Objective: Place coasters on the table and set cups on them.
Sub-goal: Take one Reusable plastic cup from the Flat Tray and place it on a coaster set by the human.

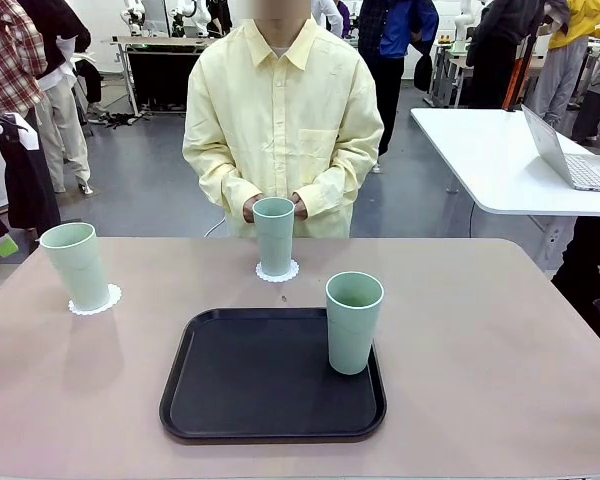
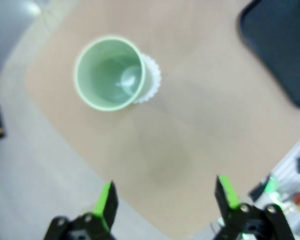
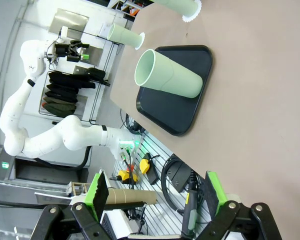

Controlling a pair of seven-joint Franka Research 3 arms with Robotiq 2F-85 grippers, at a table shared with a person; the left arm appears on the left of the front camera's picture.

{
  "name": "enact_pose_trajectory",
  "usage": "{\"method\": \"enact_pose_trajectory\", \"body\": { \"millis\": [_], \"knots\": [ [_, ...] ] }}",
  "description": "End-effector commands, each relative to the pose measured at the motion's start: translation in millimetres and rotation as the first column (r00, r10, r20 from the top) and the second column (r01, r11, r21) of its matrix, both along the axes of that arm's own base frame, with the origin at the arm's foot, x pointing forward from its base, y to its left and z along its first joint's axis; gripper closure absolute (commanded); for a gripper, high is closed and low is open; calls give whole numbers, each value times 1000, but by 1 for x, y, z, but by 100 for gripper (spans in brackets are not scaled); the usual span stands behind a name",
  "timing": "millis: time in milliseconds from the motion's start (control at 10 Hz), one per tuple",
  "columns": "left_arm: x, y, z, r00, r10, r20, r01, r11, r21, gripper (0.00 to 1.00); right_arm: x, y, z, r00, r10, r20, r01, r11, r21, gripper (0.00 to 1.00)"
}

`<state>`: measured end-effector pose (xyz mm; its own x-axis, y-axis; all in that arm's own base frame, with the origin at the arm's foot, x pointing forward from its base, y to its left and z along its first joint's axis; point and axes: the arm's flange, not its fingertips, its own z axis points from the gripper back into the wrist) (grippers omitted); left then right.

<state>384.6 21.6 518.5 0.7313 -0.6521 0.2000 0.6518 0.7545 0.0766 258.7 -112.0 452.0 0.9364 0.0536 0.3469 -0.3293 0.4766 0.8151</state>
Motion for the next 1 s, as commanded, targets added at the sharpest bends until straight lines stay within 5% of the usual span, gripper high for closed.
{"method": "enact_pose_trajectory", "body": {
  "millis": [0,900],
  "knots": [
    [0,-5,3,1000,-8,5,8,999,33,0,3,0,0,1000,2,24,-3,1000,30,0],
    [0,-5,3,1000,-8,5,8,999,33,0,3,0,0,1000,2,24,-3,1000,30,0]
  ]
}}
